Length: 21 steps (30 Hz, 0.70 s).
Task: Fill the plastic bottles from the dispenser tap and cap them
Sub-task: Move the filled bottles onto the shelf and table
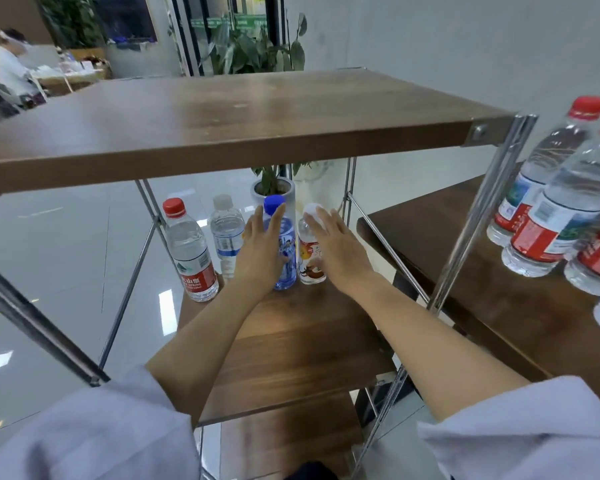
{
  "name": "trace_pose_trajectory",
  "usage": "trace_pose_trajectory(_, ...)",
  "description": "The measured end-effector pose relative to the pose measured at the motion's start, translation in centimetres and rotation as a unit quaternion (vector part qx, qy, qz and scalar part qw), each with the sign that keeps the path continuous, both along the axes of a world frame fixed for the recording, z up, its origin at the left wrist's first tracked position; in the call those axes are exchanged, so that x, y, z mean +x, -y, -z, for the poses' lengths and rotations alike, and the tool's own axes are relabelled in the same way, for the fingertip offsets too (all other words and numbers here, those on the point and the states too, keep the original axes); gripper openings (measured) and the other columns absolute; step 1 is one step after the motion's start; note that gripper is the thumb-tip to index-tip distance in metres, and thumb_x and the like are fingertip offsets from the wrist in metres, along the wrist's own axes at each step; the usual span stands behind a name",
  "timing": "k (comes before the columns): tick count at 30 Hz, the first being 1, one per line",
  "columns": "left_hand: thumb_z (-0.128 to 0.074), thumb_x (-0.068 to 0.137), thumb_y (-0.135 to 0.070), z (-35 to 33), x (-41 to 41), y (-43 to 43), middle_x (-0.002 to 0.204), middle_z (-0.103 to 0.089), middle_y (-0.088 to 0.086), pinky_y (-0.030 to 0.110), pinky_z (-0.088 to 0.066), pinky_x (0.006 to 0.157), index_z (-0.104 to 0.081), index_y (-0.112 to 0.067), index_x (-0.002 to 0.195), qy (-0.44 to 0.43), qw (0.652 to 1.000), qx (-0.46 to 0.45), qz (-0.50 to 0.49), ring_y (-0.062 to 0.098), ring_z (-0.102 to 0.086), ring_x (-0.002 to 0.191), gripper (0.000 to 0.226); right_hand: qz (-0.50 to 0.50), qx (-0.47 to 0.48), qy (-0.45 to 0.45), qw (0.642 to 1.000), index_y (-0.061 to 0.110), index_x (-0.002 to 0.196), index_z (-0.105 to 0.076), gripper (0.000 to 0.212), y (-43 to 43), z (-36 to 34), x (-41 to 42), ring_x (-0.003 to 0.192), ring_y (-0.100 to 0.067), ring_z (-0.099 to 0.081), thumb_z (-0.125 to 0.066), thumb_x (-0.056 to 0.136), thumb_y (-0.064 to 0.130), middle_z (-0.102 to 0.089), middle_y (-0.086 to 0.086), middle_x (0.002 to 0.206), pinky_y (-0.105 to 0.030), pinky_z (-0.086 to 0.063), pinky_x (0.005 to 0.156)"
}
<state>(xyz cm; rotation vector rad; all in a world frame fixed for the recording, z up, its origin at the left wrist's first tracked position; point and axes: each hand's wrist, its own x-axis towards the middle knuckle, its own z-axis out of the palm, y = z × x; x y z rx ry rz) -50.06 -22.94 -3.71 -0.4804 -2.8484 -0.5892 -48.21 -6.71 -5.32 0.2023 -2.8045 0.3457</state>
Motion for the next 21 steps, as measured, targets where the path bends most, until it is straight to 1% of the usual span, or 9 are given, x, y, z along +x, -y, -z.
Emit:
trace_pose_trajectory(2, -0.071, 0.090, -0.014, -0.2, 1.8, 0.0, 0.165, -0.007, 0.008, 0.043, -0.038, 0.111, -0.013, -0.024, 0.158, -0.011, 1.000, -0.012, 0.007, 0.030, -0.013, 0.151, 0.090, -0.023, -0.014, -0.013, 1.000, 0.020, 0.155, -0.025, 0.080, 0.6, -0.5, 2.2, 0.149, -0.030, -0.019, -0.070, 0.089, 0.015, -0.022, -0.005, 0.162, -0.048, -0.032, 0.117)
trace_pose_trajectory(4, -0.073, 0.089, -0.019, -0.5, 3.8, 0.3, 0.162, -0.020, 0.009, 0.041, -0.033, 0.114, -0.022, -0.021, 0.156, -0.022, 0.999, -0.009, 0.023, 0.029, -0.021, 0.147, 0.084, -0.035, -0.031, -0.015, 0.999, 0.018, 0.152, -0.034, 0.073, 1.1, -1.1, 4.7, 0.145, -0.029, -0.029, -0.071, 0.088, 0.017, -0.034, -0.006, 0.156, -0.047, -0.038, 0.113)
trace_pose_trajectory(8, -0.075, 0.085, -0.018, -1.2, 7.7, 1.1, 0.145, -0.049, 0.011, 0.040, -0.032, 0.110, -0.043, -0.013, 0.146, -0.047, 0.996, 0.018, 0.071, 0.034, -0.041, 0.133, 0.069, -0.033, -0.021, -0.039, 0.998, 0.016, 0.147, -0.043, 0.059, 1.4, -2.2, 9.9, 0.136, -0.029, -0.040, -0.065, 0.093, 0.025, -0.047, -0.007, 0.146, -0.044, -0.041, 0.108)
trace_pose_trajectory(9, -0.075, 0.086, -0.019, -1.5, 8.7, 1.1, 0.142, -0.051, 0.010, 0.039, -0.032, 0.109, -0.047, -0.014, 0.144, -0.048, 0.995, 0.023, 0.082, 0.033, -0.043, 0.132, 0.065, -0.029, -0.011, -0.045, 0.999, 0.018, 0.147, -0.043, 0.058, 1.4, -2.6, 11.2, 0.136, -0.028, -0.039, -0.064, 0.094, 0.026, -0.047, -0.005, 0.146, -0.042, -0.040, 0.107)
trace_pose_trajectory(11, -0.071, 0.090, -0.025, -2.3, 10.8, 1.1, 0.145, -0.049, 0.007, 0.036, -0.030, 0.111, -0.049, -0.017, 0.143, -0.047, 0.993, 0.034, 0.099, 0.030, -0.041, 0.135, 0.058, -0.018, 0.008, -0.047, 0.999, 0.023, 0.147, -0.041, 0.055, 1.1, -3.2, 13.8, 0.138, -0.025, -0.036, -0.060, 0.096, 0.028, -0.045, -0.001, 0.148, -0.039, -0.038, 0.107)
trace_pose_trajectory(13, -0.069, 0.092, -0.026, -3.0, 13.0, 0.9, 0.147, -0.048, 0.005, 0.036, -0.031, 0.111, -0.053, -0.019, 0.140, -0.063, 0.990, 0.048, 0.115, 0.027, -0.037, 0.138, 0.052, 0.001, 0.008, -0.063, 0.998, 0.024, 0.145, -0.045, 0.052, 0.6, -3.9, 16.5, 0.137, -0.024, -0.037, -0.061, 0.096, 0.030, -0.047, 0.000, 0.147, -0.040, -0.038, 0.108)
trace_pose_trajectory(16, -0.073, 0.089, -0.024, -4.2, 15.8, 0.0, 0.141, -0.055, 0.005, 0.041, -0.040, 0.104, -0.061, -0.019, 0.131, -0.098, 0.980, 0.086, 0.151, 0.028, -0.045, 0.131, 0.044, 0.039, -0.013, -0.108, 0.993, 0.021, 0.136, -0.056, 0.047, -0.6, -5.1, 20.8, 0.130, -0.023, -0.045, -0.066, 0.092, 0.031, -0.056, 0.000, 0.137, -0.041, -0.044, 0.104)
trace_pose_trajectory(19, -0.074, 0.088, -0.021, -5.5, 18.4, -2.2, 0.135, -0.058, 0.006, 0.046, -0.046, 0.101, -0.065, -0.017, 0.124, -0.122, 0.967, 0.113, 0.194, 0.029, -0.049, 0.127, 0.038, 0.085, 0.002, -0.147, 0.985, 0.020, 0.133, -0.058, 0.046, -2.3, -6.4, 24.8, 0.124, -0.021, -0.049, -0.068, 0.090, 0.032, -0.060, 0.001, 0.131, -0.036, -0.047, 0.098)
trace_pose_trajectory(21, -0.073, 0.087, -0.019, -6.3, 20.1, -4.1, 0.133, -0.059, 0.007, 0.047, -0.046, 0.101, -0.066, -0.015, 0.122, -0.137, 0.955, 0.127, 0.231, 0.030, -0.050, 0.126, 0.036, 0.120, 0.016, -0.166, 0.979, 0.021, 0.135, -0.057, 0.048, -3.8, -7.3, 27.3, 0.126, -0.020, -0.048, -0.068, 0.090, 0.033, -0.059, 0.001, 0.133, -0.034, -0.047, 0.099)
